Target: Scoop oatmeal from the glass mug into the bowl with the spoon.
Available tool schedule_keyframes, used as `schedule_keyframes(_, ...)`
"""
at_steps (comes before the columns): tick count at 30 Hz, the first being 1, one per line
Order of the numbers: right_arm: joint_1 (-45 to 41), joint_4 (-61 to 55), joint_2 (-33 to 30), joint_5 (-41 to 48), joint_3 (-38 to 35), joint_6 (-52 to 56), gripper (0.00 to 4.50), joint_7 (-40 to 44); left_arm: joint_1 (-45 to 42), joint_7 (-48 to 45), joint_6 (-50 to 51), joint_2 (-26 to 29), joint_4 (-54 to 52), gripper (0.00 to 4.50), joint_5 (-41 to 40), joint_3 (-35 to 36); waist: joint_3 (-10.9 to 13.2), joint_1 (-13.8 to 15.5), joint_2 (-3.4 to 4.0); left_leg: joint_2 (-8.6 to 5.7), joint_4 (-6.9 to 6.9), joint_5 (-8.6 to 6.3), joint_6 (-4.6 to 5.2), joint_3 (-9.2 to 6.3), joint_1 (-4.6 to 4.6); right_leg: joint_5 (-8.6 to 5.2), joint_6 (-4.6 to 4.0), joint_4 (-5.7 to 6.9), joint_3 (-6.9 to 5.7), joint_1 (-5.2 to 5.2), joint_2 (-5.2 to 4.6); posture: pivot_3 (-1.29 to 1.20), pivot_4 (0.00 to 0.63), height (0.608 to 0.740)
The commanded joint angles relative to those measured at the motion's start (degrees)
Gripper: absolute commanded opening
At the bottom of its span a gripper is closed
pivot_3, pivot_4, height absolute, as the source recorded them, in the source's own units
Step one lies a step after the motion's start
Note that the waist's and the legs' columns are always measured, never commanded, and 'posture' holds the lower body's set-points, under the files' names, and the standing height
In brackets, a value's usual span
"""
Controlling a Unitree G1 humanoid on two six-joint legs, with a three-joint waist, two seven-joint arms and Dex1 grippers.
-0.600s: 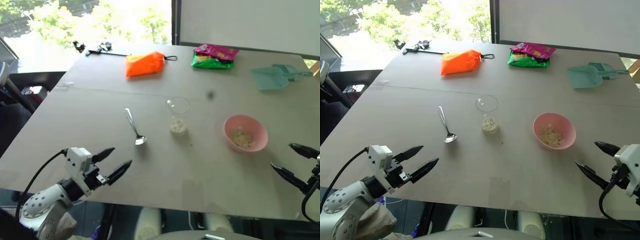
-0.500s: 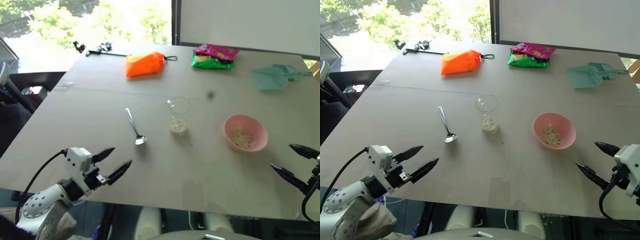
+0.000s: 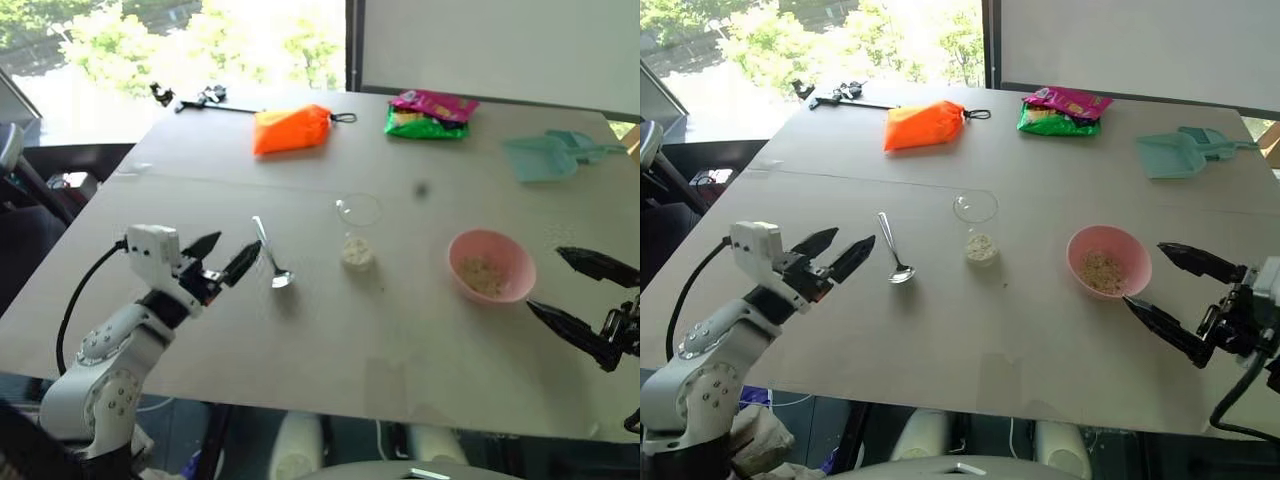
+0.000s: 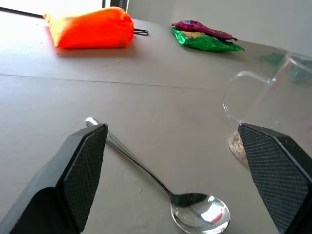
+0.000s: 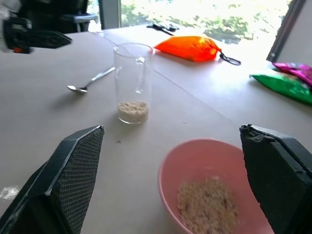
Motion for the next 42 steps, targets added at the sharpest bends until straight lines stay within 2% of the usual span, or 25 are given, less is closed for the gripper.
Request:
schedule_keyframes(1,-3.3,0.6,-3.4,0.4,2.1,-1.2,4.50,4.7,-3.9,9.4,11.3,3.2,-3.5,4.45,0.0,-0.9,0.0,0.0,-0.04,-0.03,0.00,0.00,0.00,0.02,0.00,0.01,0.01,-0.01,0.01,0.01,0.01,0.00,0.150,0.740)
schedule_keyframes(3,-7.0,2.1,-6.1,1.3,3.2,-0.6,4.50,6.4,-7.6,14.0,21.4,5.0,-3.0,4.45,-2.4,-0.5,0.1,0.0,-0.11,-0.07,0.00,0.00,0.00,0.01,-0.02,0.01,0.02,0.00,0.02,0.00,0.04,0.00,0.150,0.740)
schedule_keyframes(5,-9.5,2.8,-8.0,2.4,3.6,0.4,4.50,7.4,-10.3,15.1,26.1,5.8,-2.9,4.45,-4.6,0.2,0.1,0.1,-0.10,-0.07,0.03,0.01,0.00,0.00,-0.01,0.01,0.01,0.04,0.03,0.00,0.06,0.00,0.150,0.740)
schedule_keyframes(9,-12.8,2.5,-10.0,4.6,4.4,3.0,4.50,6.5,-15.5,20.5,32.9,2.5,-3.1,4.45,-7.2,2.2,0.1,0.3,-0.15,-0.06,0.01,0.01,-0.01,-0.04,-0.02,0.07,0.12,0.05,0.00,0.01,0.08,0.00,0.150,0.740)
schedule_keyframes(13,-14.6,2.4,-10.3,5.6,4.7,4.4,4.50,5.6,-22.7,31.2,44.2,-4.7,-2.6,4.45,-3.9,4.5,0.2,0.4,-0.22,-0.11,0.02,0.02,-0.01,-0.10,-0.08,0.11,0.19,0.04,-0.03,0.03,0.07,0.00,0.150,0.740)
schedule_keyframes(16,-14.9,2.1,-9.5,5.2,5.3,4.7,4.50,4.6,-29.3,39.5,51.2,-13.2,-1.6,4.45,3.9,6.6,0.2,0.4,-0.26,-0.20,0.04,0.02,-0.02,-0.14,-0.08,0.12,0.22,0.04,-0.03,0.06,0.07,0.00,0.150,0.740)
schedule_keyframes(23,-12.9,2.4,-8.4,3.4,4.5,3.5,4.50,5.1,-36.2,44.3,52.1,-24.4,2.1,4.45,15.5,3.7,0.2,0.4,-0.40,-0.26,0.05,0.16,-0.25,-0.22,-0.11,0.12,0.25,0.04,-0.04,0.07,0.08,0.00,0.150,0.740)
schedule_keyframes(32,-9.4,2.8,-6.9,1.3,2.8,0.6,4.50,7.5,-39.2,44.0,44.4,-28.2,13.3,4.45,26.9,-5.5,0.3,0.4,-0.42,-0.28,0.05,0.14,-0.22,-0.25,-0.12,0.12,0.25,0.03,-0.05,0.07,0.07,0.00,0.150,0.740)
schedule_keyframes(35,-7.5,2.3,-6.2,1.0,1.8,-0.4,4.50,8.4,-38.8,43.1,44.6,-29.1,14.9,3.67,29.1,-6.2,0.2,0.4,-0.38,-0.34,0.05,0.08,-0.12,-0.26,-0.12,0.11,0.27,0.04,-0.04,0.08,0.03,0.00,0.150,0.740)
schedule_keyframes(39,-5.3,1.7,-5.9,0.7,0.4,-1.2,4.50,8.7,-38.3,41.2,45.8,-29.0,14.9,2.02,30.9,-6.4,0.2,0.5,-0.34,-0.35,0.05,0.06,-0.08,-0.29,-0.11,0.11,0.27,0.07,-0.05,0.09,0.02,0.00,0.150,0.740)
schedule_keyframes(42,-4.5,2.1,-5.6,-0.1,0.4,-2.1,4.50,8.8,-38.4,40.1,46.3,-29.6,15.0,0.60,32.1,-6.0,0.2,0.5,-0.33,-0.41,0.06,0.05,-0.07,-0.35,-0.09,0.11,0.27,0.07,-0.09,0.13,-0.02,0.00,0.150,0.740)
